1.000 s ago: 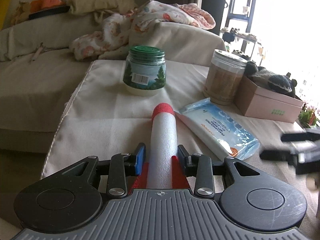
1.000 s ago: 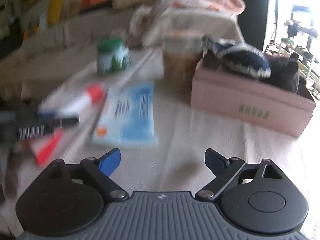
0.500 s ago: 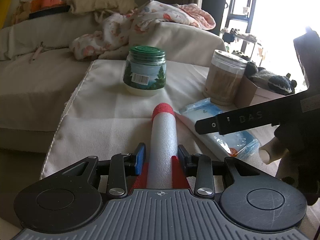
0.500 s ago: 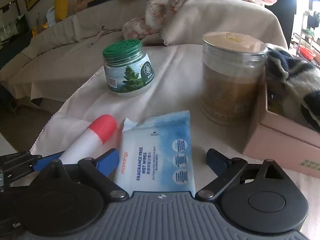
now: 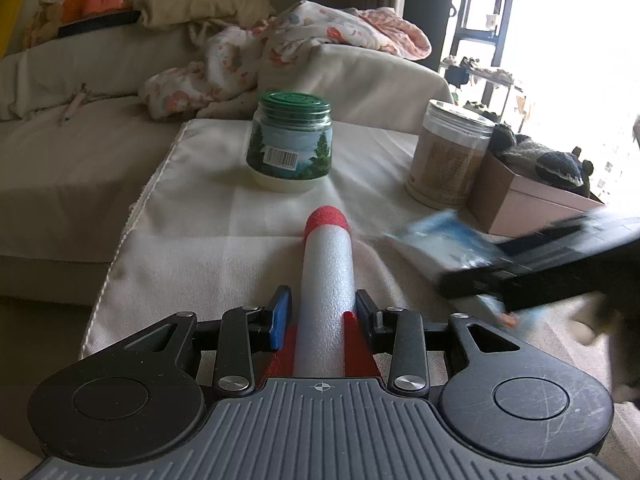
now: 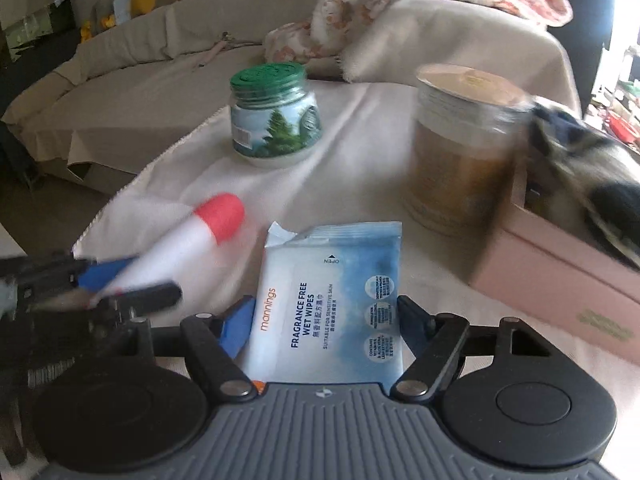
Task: Organize soft objects
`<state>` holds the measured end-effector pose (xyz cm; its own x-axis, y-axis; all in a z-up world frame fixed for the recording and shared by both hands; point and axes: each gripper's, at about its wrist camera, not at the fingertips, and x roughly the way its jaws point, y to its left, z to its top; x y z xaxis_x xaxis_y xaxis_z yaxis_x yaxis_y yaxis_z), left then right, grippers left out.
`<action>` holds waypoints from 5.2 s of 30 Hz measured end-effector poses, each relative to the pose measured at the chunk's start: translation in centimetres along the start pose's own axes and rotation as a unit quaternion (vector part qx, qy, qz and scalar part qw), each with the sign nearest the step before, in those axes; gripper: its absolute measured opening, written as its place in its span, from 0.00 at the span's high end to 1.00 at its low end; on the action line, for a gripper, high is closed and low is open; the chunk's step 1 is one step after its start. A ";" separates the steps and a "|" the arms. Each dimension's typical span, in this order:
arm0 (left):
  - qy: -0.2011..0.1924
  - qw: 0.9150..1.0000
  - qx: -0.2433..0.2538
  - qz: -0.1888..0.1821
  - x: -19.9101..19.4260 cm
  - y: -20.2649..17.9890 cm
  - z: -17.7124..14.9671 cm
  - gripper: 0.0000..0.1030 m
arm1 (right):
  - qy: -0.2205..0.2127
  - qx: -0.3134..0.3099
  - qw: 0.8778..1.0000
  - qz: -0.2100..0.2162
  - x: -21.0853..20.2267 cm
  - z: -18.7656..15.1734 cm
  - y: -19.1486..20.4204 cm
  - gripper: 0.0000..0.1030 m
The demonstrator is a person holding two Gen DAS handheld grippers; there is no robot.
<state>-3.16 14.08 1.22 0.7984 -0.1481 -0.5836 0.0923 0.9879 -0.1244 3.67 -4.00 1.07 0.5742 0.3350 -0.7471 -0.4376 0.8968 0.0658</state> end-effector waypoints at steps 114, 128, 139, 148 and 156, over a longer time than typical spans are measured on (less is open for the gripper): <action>0.021 0.998 0.063 0.006 3.7 -9.7 1.0 0.26 | -0.044 0.137 0.975 -0.167 -3.2 -5.1 -8.5 0.02; 0.013 0.997 0.049 0.053 3.8 -11.1 0.8 0.25 | -0.080 0.167 0.959 -0.216 -3.2 -6.6 -7.6 0.00; 0.013 0.997 0.049 0.054 3.8 -11.1 0.8 0.25 | -0.080 0.168 0.959 -0.215 -3.2 -6.5 -7.6 0.00; 0.013 0.997 0.049 0.054 3.8 -11.1 0.8 0.25 | -0.080 0.168 0.959 -0.215 -3.2 -6.5 -7.6 0.00; 0.013 0.997 0.049 0.054 3.8 -11.2 0.7 0.25 | -0.080 0.168 0.959 -0.215 -3.2 -6.4 -7.6 0.00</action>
<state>-0.72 2.52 0.99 0.7916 -0.0408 -0.6097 0.0658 0.9977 0.0187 0.70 -13.73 -1.30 0.7615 -0.0714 -0.6442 0.0964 0.9953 0.0036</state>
